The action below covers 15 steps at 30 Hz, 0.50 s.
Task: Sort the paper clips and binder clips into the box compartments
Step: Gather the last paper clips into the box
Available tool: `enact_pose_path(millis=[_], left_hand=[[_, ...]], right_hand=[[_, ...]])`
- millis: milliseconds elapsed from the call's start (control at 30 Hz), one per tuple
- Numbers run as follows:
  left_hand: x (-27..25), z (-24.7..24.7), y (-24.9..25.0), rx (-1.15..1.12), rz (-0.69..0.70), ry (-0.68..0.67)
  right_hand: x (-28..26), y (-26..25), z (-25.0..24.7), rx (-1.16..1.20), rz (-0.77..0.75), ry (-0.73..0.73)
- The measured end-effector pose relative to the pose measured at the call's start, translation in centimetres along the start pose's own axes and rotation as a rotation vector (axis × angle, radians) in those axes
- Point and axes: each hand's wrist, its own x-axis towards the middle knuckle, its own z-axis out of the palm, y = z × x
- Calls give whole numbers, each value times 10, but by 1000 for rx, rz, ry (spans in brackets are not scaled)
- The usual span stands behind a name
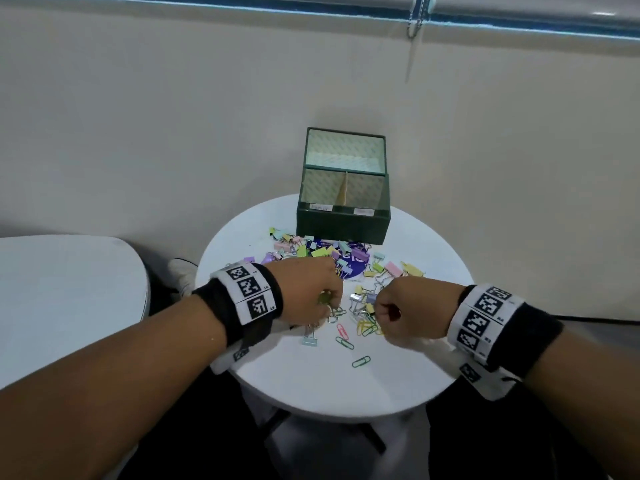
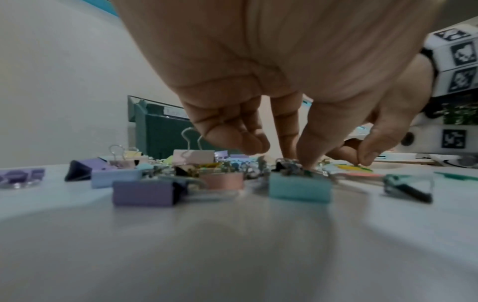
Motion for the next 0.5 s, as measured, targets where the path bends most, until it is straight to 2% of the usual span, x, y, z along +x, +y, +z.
enact_pose_path(millis=[100,267,400,500], left_hand=[[1,3,-4,-27,-34,34],[4,6,-3,6,-8,88],[10,6,1,79,-11,89],[17,7,6,112,34,116]], right_hand=[[0,-2,-1,5,-4,32],[9,-5,-10,125,-12,80],[18,-8,-12,66,-7,30],[24,-3,-15,98,18,83]])
